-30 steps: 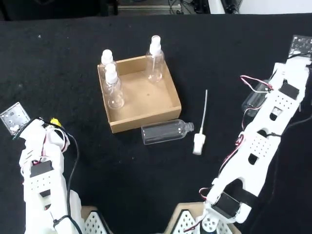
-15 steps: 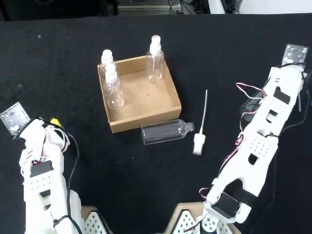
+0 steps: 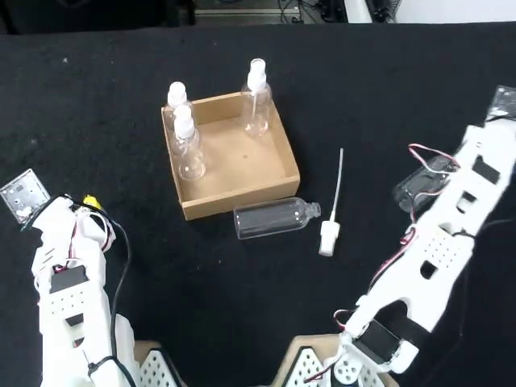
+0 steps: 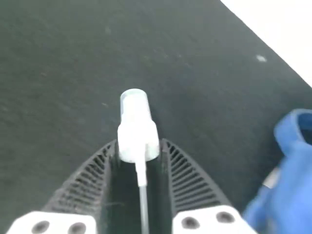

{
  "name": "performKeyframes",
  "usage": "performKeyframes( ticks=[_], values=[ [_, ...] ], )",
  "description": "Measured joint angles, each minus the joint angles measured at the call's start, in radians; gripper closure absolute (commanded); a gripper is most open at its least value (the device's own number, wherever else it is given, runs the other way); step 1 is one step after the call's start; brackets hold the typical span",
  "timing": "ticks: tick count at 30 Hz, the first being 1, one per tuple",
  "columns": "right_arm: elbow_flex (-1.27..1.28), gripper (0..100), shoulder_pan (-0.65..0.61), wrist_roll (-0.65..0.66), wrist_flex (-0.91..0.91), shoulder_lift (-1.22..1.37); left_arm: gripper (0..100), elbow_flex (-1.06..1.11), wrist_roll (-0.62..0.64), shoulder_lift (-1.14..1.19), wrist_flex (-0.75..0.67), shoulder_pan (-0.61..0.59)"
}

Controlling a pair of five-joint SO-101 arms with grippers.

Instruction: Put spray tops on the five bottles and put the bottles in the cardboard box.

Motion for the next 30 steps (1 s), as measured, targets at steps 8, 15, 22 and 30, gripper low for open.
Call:
performKeyframes(
  ticks=[8, 15, 22, 30],
  values=[
    [-0.196, 98.7, 0.029, 0.0, 0.443, -0.006, 91, 0.0, 0.0, 0.0, 0.0, 0.0],
    [-0.218, 98.7, 0.048, 0.0, 0.675, -0.061, 91, 0.0, 0.0, 0.0, 0.0, 0.0],
    [-0.218, 98.2, 0.069, 0.002, 0.984, -0.166, 91, 0.0, 0.0, 0.0, 0.0, 0.0],
    [-0.218, 76.4, 0.069, 0.003, 1.234, -0.301, 91, 0.0, 0.0, 0.0, 0.0, 0.0]
  ],
)
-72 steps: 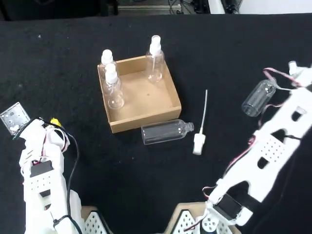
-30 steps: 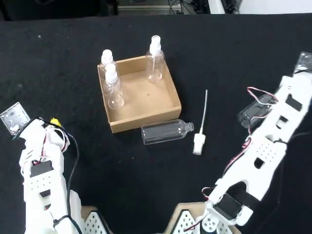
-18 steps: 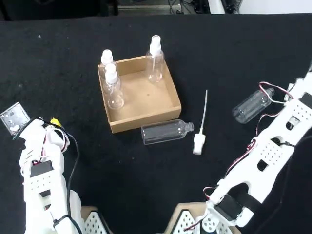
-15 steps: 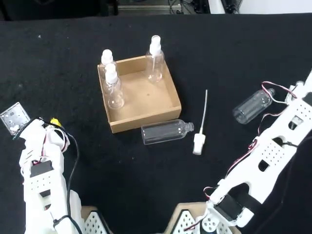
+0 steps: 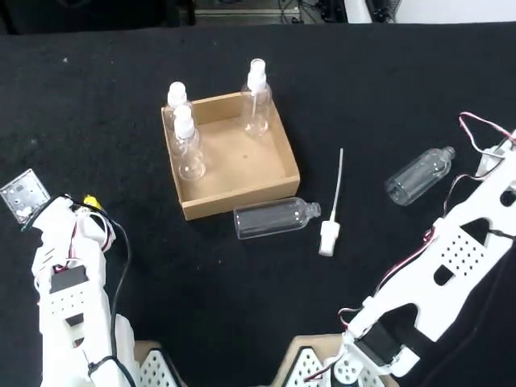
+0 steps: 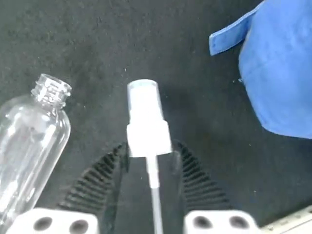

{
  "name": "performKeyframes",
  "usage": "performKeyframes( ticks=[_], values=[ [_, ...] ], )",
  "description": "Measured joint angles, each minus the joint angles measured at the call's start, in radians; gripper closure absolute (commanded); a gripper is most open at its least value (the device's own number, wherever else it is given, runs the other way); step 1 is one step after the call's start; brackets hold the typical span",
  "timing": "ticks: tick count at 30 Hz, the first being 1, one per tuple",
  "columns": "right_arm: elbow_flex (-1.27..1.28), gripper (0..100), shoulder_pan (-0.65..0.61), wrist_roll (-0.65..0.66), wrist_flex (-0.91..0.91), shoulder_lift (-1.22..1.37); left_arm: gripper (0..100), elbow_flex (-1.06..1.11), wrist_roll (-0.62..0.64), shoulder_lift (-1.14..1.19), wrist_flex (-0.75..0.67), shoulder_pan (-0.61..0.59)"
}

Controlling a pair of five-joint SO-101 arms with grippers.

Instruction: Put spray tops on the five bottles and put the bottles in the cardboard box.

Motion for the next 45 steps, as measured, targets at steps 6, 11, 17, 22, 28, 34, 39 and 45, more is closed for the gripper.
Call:
performKeyframes(
  ticks=[6, 11, 17, 22, 28, 34, 39, 45],
  values=[
    [0.0, 76.3, 0.0, 0.037, 0.002, 0.0, 91, 0.0, 0.0, 0.0, 0.0, 0.0],
    [0.0, 78.9, 0.0, 0.089, 0.002, 0.0, 91, 0.0, 0.0, 0.0, 0.0, 0.0],
    [0.008, 81.9, 0.0, -0.043, 0.003, -0.092, 91, 0.0, 0.0, 0.0, 0.0, 0.0],
    [0.178, 77.3, -0.028, -0.141, 0.003, -0.325, 91, 0.0, 0.0, 0.0, 0.0, 0.0],
    [0.706, 74.3, -0.157, -0.232, 0.0, -0.644, 91, 0.0, 0.0, 0.0, 0.0, 0.0],
    [0.961, 70.5, -0.258, -0.417, -0.074, -0.701, 91, 0.0, 0.0, 0.0, 0.0, 0.0],
    [0.953, 70.4, -0.292, -0.517, -0.097, -0.689, 91, 0.0, 0.0, 0.0, 0.0, 0.0],
    [0.833, 70.1, -0.288, -0.655, -0.1, -0.516, 91, 0.0, 0.0, 0.0, 0.0, 0.0]
  ],
)
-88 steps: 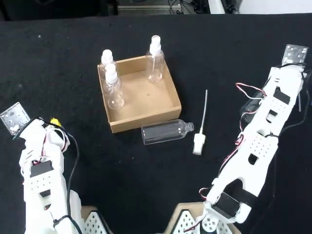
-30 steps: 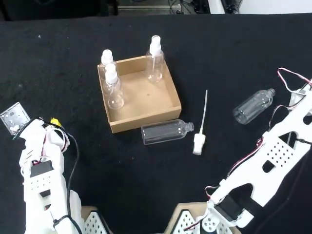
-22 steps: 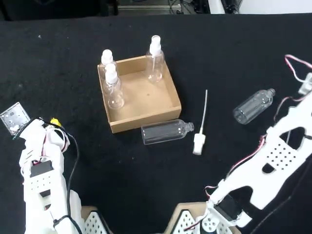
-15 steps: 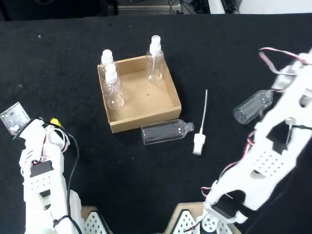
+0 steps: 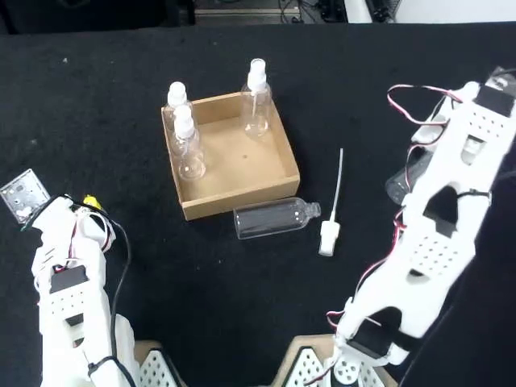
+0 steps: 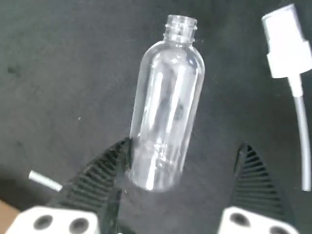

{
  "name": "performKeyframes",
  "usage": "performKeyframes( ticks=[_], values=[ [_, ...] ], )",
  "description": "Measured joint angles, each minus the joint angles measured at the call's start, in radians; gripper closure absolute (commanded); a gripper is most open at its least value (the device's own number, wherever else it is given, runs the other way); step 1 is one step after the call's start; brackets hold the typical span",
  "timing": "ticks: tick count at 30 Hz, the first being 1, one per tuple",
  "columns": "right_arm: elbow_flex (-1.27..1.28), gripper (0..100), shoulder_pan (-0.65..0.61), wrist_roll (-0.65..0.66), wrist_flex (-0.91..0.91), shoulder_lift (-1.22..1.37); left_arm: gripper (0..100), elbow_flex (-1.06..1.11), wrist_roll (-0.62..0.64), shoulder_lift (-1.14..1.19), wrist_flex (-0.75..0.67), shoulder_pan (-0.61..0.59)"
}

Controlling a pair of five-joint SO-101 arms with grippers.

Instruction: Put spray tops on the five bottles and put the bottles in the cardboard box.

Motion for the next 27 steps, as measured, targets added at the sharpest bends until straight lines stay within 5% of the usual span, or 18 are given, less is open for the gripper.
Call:
performKeyframes(
  ticks=[17, 23, 27],
  values=[
    [-0.646, 71.1, 0.002, -0.031, 0.0, 0.535, 91, 0.0, 0.0, 0.0, 0.0, 0.0],
    [-0.661, 97.8, 0.002, -0.031, 0.035, 0.542, 91, 0.0, 0.0, 0.0, 0.0, 0.0],
    [-0.735, 98.1, 0.021, -0.002, 0.048, 0.542, 91, 0.0, 0.0, 0.0, 0.0, 0.0]
  ],
)
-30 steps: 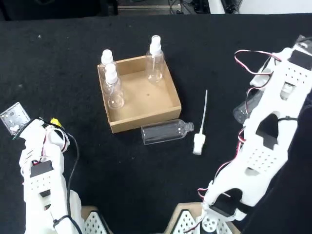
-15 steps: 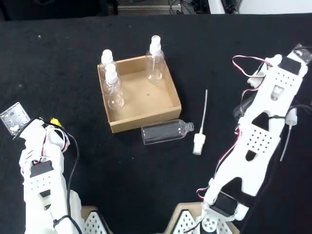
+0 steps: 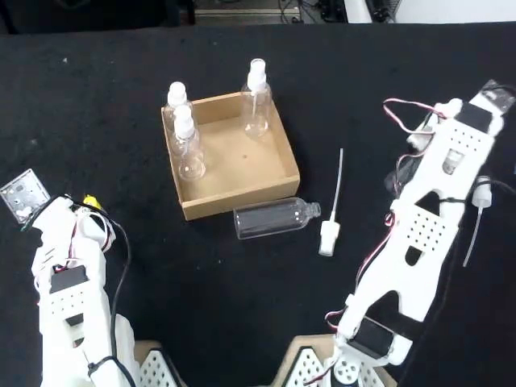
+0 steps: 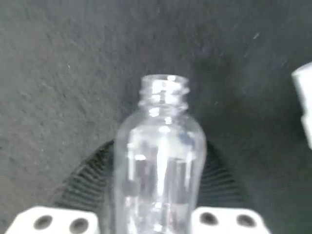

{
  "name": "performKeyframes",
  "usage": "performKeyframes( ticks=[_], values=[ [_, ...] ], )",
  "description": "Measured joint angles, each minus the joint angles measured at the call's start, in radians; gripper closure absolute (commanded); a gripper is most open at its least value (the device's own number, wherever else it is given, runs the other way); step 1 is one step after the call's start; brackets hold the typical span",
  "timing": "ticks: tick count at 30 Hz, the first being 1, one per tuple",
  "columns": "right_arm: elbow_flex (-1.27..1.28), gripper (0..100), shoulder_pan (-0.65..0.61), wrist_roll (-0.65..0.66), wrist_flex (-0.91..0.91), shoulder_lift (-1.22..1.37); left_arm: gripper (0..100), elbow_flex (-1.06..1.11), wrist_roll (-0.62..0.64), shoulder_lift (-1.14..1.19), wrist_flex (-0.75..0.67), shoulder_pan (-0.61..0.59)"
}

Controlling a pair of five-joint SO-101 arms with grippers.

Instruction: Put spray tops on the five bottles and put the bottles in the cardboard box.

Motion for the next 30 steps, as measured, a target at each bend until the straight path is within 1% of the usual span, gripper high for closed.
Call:
performKeyframes(
  ticks=[3, 9, 14, 17, 20, 25, 30],
  values=[
    [-0.075, 98.0, 0.012, 0.072, 0.026, 0.0, 91, 0.0, 0.0, 0.0, 0.0, 0.0],
    [-0.087, 98.7, 0.012, 0.27, 0.054, -0.012, 91, 0.0, 0.0, 0.0, 0.0, 0.0],
    [-0.087, 98.9, 0.014, 0.356, 0.057, -0.124, 91, 0.0, 0.0, 0.0, 0.0, 0.0],
    [-0.061, 98.9, 0.014, 0.377, 0.057, -0.226, 91, 0.0, 0.0, 0.0, 0.0, 0.0],
    [0.109, 98.8, 0.014, 0.41, 0.057, -0.374, 91, 0.0, 0.0, 0.0, 0.0, 0.0],
    [0.597, 98.8, 0.014, 0.453, 0.034, -0.694, 91, 0.0, 0.0, 0.0, 0.0, 0.0],
    [1.069, 98.8, 0.008, 0.456, -0.186, -1.049, 91, 0.0, 0.0, 0.0, 0.0, 0.0]
  ],
)
